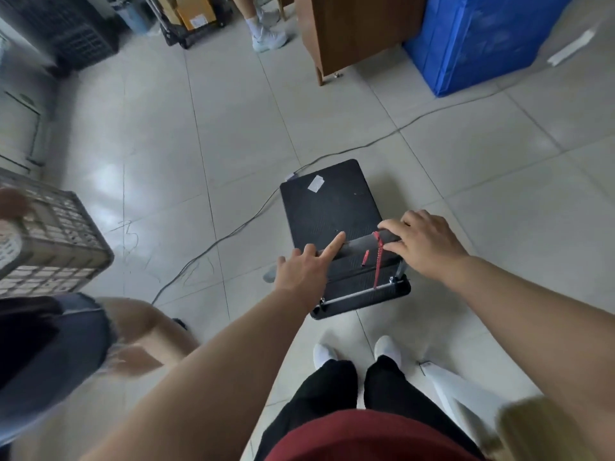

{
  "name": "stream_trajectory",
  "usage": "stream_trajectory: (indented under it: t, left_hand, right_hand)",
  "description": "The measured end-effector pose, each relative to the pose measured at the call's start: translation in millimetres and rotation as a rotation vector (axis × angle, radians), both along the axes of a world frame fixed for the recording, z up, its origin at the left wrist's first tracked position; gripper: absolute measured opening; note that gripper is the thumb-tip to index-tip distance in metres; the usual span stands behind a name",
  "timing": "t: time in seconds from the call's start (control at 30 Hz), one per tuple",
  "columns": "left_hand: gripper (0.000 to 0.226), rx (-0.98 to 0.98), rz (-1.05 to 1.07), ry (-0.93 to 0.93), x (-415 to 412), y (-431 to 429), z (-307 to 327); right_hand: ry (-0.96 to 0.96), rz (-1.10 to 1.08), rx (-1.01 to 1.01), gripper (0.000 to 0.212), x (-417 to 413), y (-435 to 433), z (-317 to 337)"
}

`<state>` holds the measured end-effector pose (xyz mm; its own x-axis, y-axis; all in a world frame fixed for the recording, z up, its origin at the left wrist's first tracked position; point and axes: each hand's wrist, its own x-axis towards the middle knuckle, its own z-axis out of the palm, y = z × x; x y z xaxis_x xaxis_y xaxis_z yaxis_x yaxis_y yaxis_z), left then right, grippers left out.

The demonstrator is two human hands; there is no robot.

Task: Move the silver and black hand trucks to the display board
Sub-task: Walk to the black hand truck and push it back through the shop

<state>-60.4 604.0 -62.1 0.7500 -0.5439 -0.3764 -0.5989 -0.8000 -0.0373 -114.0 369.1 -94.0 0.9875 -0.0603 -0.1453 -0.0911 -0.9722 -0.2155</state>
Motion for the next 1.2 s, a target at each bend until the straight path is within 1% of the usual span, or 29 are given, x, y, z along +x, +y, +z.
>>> stream_trajectory:
  t: [0.13,0.33,0.5,0.6,0.7,0.8,0.9,0.97,1.07,1.2]
  left_hand:
    - [0.094,-0.021,-0.037,-0.006,-22.1,5.0,-2.8]
    - [0.094,-0.098,-0.116,0.073,-31.6,19.2,-5.4]
    - [0.095,-0.116,-0.223,0.066,-42.2,57.3,-9.9]
    - [0.095,-0.086,-0.306,0.011,-36.1,84.0,-12.1]
    - [0.095,-0.044,-0.373,0.022,-25.0,103.8,-11.3]
    - [0.101,-0.028,-0.437,0.017,-16.1,116.8,-10.8]
    - [0.1,-0.061,-0.481,0.012,-15.5,122.9,-11.9]
    - [0.089,-0.122,-0.477,0.002,-23.5,126.9,-14.7]
    - [0.054,-0.307,-0.353,0.024,-39.5,138.4,-22.7]
    - [0.041,-0.406,-0.231,0.057,-50.1,141.2,-26.7]
  right_hand:
    - [-0.018,-0.052,-0.016,0.041,-33.3,9.2,0.4]
    - [0.026,-0.174,0.015,0.042,-65.8,29.6,4.3]
    - [0.019,-0.32,0.043,0.04,-100.7,82.8,6.4]
    - [-0.003,-0.404,0.021,0.039,-116.0,124.5,4.4]
    - [-0.021,-0.482,-0.007,0.039,-125.4,163.4,1.5]
    - [-0.037,-0.528,-0.034,0.037,-132.5,188.4,0.4]
    - [-0.021,-0.534,-0.082,0.034,-140.7,200.2,-0.2]
    - [-0.02,-0.531,-0.131,0.033,-147.0,202.9,-1.7]
    - [-0.046,-0.534,-0.169,0.032,-154.3,201.6,-2.9]
    - [-0.063,-0.542,-0.167,0.032,-158.7,199.4,-2.9]
